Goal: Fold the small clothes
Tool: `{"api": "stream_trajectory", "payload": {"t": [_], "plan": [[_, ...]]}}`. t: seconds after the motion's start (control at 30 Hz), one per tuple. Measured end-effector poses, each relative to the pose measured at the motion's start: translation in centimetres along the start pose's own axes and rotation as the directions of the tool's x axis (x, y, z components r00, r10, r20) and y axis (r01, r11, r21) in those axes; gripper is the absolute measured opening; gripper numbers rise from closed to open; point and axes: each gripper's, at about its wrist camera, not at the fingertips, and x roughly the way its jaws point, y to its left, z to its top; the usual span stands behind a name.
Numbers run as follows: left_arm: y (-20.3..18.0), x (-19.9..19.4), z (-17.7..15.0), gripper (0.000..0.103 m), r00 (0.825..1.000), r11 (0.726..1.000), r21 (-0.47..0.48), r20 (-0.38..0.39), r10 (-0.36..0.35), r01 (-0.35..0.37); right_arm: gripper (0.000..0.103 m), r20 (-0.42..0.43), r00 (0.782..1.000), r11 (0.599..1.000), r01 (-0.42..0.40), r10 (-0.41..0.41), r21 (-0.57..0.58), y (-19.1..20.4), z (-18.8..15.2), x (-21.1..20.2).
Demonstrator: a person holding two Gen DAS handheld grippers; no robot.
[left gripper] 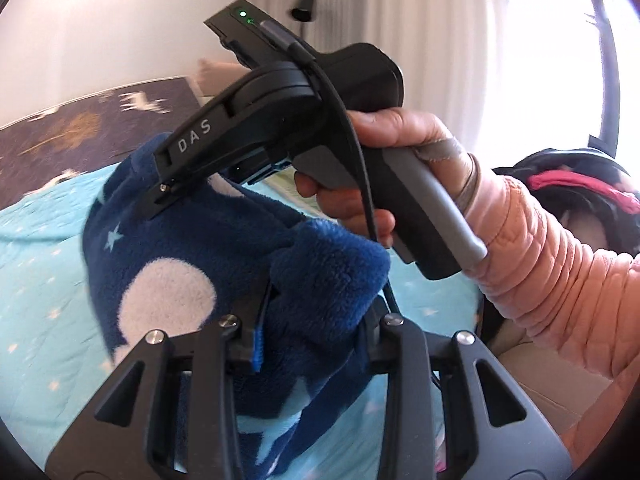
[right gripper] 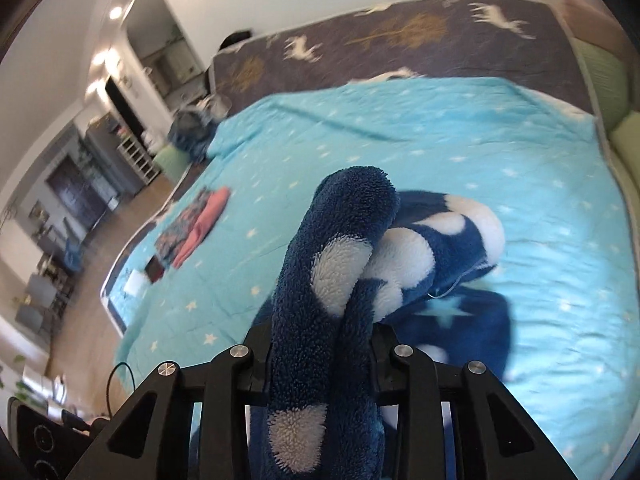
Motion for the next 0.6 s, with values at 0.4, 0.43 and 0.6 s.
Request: {"api": "stream_trajectory", "payload": {"t": [0.4, 0.43, 0.6], "plan": [[-4.3, 8.1, -3.2, 0.047, 0.972, 0.995, 0.054, -0.223, -0.075, 0.089, 0.057, -0.018, 0.998, 0.933, -0.047, 0.057, 0.356, -14.3, -8.0, 4.3], [-4.2, 7.6, -2.7, 0.047, 0.969, 0.993, 0.038, -0.225, -0.099, 0.11, 0.057, -0.011, 0.998, 0.935, -0.056, 0.064, 0.351, -14.2, -7.9, 4.3], [-2.1, 2.8, -0.2, 0.055, 0.981, 0.987, -0.071, -0.123, -0.15, 0.142, 0.059, -0.022, 1.0, 0.956, 0.006, 0.001, 0.294, -12.9, -7.2, 4.2]]}}
